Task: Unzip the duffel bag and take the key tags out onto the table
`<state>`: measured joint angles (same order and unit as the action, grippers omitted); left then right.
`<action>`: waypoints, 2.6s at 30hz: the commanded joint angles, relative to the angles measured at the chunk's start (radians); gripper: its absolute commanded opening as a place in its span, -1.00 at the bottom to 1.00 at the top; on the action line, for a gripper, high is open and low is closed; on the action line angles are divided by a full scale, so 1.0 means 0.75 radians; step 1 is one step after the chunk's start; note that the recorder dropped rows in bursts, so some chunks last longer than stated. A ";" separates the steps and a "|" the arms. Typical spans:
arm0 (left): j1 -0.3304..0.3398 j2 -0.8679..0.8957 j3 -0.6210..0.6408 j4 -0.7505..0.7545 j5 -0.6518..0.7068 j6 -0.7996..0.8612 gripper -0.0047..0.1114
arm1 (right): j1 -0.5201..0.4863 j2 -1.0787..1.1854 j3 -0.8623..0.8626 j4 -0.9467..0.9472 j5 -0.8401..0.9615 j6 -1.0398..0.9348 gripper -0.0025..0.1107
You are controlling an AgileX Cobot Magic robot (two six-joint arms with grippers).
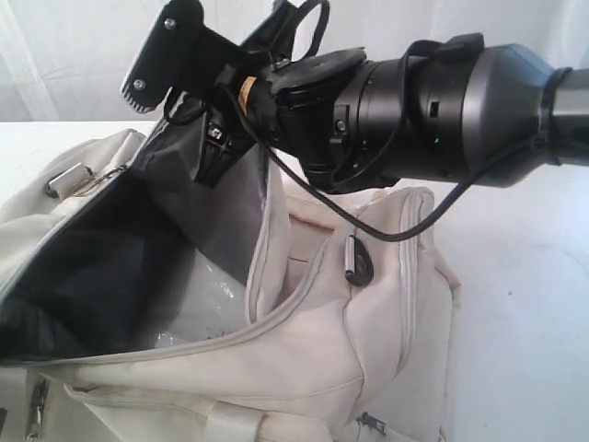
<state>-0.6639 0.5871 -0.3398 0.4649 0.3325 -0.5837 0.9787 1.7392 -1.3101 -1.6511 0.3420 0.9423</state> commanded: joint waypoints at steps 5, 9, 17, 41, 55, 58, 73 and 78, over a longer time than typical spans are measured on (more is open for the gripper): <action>0.004 -0.008 0.001 0.021 0.120 -0.010 -0.92 | -0.130 -0.022 -0.006 0.000 0.115 0.174 -0.96; 0.004 -0.008 0.001 0.021 0.120 -0.025 -0.92 | -0.183 -0.022 -0.006 -0.003 0.115 0.248 -0.96; 0.004 -0.008 0.001 0.021 0.120 -0.027 -0.92 | -0.343 -0.022 -0.057 -0.003 0.118 0.796 -0.96; 0.004 -0.008 0.001 -0.008 0.105 -0.030 -0.92 | -0.455 -0.022 -0.143 -0.124 -0.235 1.312 -0.81; 0.004 -0.008 0.001 -0.008 0.105 -0.027 -0.92 | -0.455 -0.079 -0.146 -0.124 -0.065 1.226 0.61; 0.004 -0.008 0.001 -0.008 0.105 -0.027 -0.92 | -0.455 -0.158 -0.146 -0.124 -0.340 1.226 0.61; 0.004 -0.008 0.001 -0.008 0.105 -0.024 -0.92 | -0.455 -0.295 -0.138 -0.124 -0.710 1.113 0.76; 0.004 -0.008 0.001 -0.008 0.111 -0.024 -0.92 | -0.455 -0.236 -0.104 -0.124 -0.881 1.336 0.78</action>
<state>-0.6639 0.5871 -0.3420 0.4528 0.3702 -0.6005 0.6453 1.5570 -1.3962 -1.7781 -0.2467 1.8559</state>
